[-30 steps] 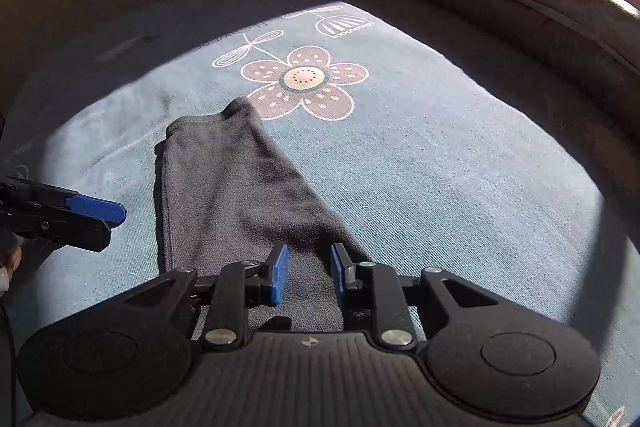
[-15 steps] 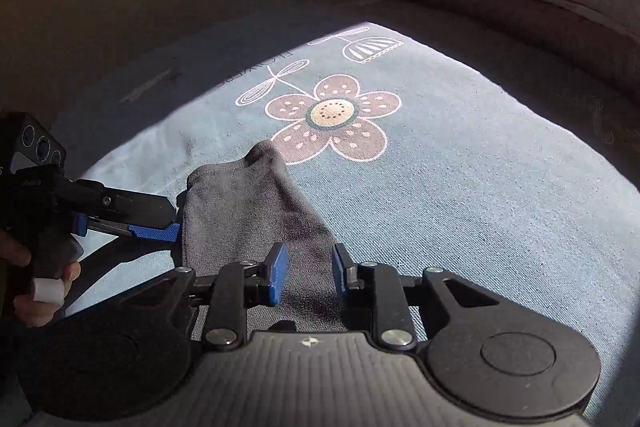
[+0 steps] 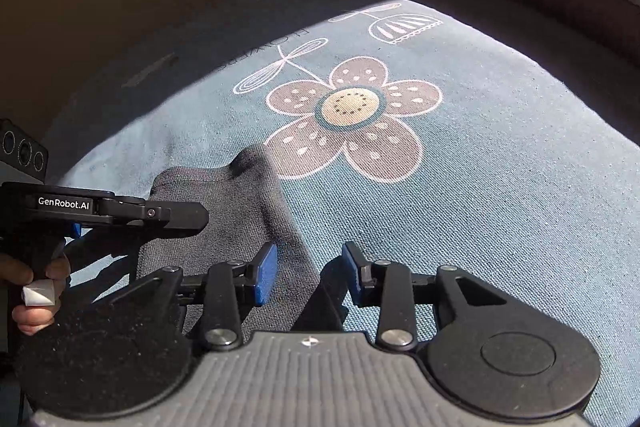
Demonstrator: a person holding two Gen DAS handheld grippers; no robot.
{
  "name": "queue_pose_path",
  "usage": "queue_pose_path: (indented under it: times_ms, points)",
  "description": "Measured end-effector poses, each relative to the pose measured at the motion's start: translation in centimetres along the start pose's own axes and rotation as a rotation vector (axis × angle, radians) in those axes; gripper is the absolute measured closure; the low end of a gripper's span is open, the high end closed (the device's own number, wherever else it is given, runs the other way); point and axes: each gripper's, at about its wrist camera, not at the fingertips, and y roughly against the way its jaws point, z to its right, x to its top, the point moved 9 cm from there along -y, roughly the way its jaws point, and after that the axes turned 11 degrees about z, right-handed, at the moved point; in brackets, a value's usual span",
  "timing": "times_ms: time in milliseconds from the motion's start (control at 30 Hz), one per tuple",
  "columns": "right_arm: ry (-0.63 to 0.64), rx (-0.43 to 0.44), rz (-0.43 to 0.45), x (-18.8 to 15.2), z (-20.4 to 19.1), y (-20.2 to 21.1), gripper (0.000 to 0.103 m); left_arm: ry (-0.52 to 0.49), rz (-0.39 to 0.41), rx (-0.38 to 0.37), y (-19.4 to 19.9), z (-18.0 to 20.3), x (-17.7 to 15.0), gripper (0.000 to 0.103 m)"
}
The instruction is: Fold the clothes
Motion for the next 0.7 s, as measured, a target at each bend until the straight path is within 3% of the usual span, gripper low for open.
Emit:
queue_pose_path:
  times_ms: [100,133,167,200,400,567,700]
  points:
    - [0.033,-0.004,-0.02,-0.3,-0.7,-0.1,0.064,-0.051,-0.009,0.023,0.2,0.5,-0.1,0.096]
    - [0.039,-0.007,-0.025,-0.2,-0.9,-0.1,0.072,-0.078,-0.008,0.031,0.2,0.8,-0.1,0.098]
    - [0.045,-0.009,-0.03,-0.2,-1.2,-0.2,0.096,-0.106,-0.007,0.038,0.3,1.2,0.0,0.099]
    - [0.053,-0.009,-0.033,-0.2,-1.4,-0.2,0.099,-0.133,-0.006,0.045,0.3,1.6,0.1,0.1]
    - [0.094,-0.052,0.039,1.7,-1.6,1.4,0.1,-0.278,0.021,0.021,0.3,5.0,2.1,0.101]
    - [0.104,-0.139,0.123,5.3,0.6,2.8,0.1,-0.322,0.072,-0.025,-1.3,8.7,5.4,0.101]
    - [0.063,-0.217,0.152,6.6,3.0,1.7,0.1,-0.343,0.063,0.022,-2.9,8.8,5.9,0.101]
